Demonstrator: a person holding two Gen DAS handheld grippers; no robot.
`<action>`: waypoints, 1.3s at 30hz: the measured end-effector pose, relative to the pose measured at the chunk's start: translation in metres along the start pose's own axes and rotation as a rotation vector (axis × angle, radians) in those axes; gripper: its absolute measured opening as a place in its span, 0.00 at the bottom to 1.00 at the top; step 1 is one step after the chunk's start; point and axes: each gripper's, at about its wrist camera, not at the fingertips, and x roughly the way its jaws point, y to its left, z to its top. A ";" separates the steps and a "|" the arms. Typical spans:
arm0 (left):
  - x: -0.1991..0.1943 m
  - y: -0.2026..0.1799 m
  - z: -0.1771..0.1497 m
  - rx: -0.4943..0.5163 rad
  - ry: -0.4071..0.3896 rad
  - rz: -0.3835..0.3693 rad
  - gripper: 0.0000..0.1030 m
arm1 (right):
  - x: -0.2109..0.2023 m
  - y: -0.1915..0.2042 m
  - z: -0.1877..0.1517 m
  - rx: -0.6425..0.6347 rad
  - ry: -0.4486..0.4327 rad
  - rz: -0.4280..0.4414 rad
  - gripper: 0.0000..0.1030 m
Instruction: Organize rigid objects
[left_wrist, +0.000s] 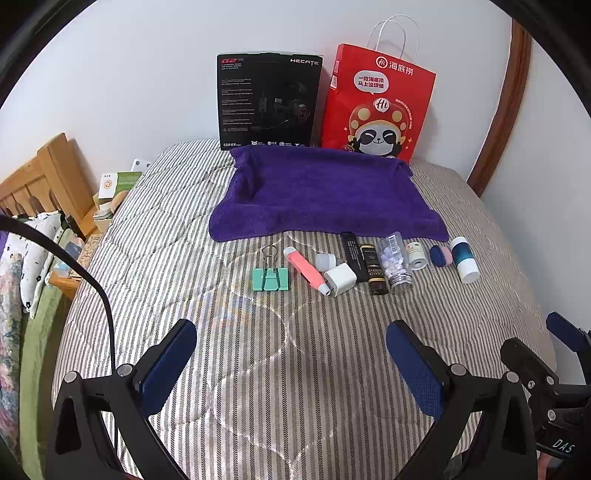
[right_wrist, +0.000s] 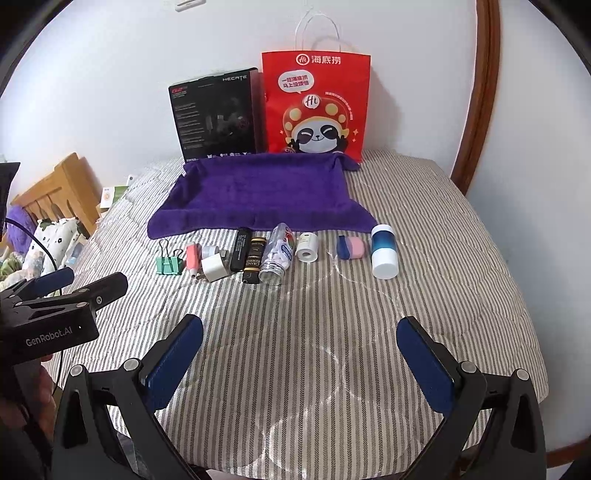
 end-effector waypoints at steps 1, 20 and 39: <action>0.000 0.000 0.000 0.001 0.000 0.001 1.00 | 0.000 0.001 -0.001 -0.001 -0.001 0.001 1.00; 0.000 -0.003 -0.001 0.007 0.008 -0.002 1.00 | -0.002 -0.001 -0.001 0.005 0.001 0.006 1.00; -0.001 -0.002 -0.001 0.002 0.011 0.000 1.00 | -0.001 -0.004 -0.002 0.013 0.006 0.002 1.00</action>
